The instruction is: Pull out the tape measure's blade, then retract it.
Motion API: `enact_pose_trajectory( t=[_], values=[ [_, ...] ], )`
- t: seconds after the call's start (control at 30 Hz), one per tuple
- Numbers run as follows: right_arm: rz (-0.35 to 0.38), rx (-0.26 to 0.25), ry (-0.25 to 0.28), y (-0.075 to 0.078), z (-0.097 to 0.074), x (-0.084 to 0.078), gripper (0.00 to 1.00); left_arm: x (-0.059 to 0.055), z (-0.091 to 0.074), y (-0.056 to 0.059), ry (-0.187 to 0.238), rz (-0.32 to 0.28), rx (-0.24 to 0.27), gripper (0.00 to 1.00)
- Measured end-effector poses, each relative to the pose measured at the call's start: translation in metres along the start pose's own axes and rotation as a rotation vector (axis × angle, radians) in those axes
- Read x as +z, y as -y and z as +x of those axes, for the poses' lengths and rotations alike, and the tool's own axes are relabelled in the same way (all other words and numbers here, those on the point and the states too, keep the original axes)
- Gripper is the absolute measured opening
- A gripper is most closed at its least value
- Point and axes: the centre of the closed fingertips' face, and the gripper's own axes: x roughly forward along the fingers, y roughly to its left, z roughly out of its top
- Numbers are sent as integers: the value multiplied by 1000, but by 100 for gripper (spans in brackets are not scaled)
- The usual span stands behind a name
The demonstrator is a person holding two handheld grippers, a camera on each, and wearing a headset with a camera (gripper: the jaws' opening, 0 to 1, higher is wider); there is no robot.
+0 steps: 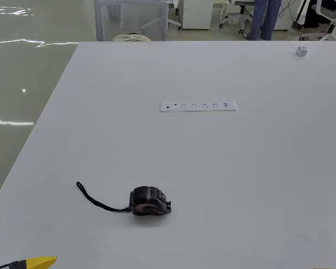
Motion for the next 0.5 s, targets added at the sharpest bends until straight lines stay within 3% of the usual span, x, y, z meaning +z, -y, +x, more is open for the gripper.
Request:
enact_pose_trajectory(
  t=[0.5],
  values=[
    [18, 22, 6, -6, 0, -1, 100, 2, 2, 1, 14, -12, -9, 100]
  ],
)
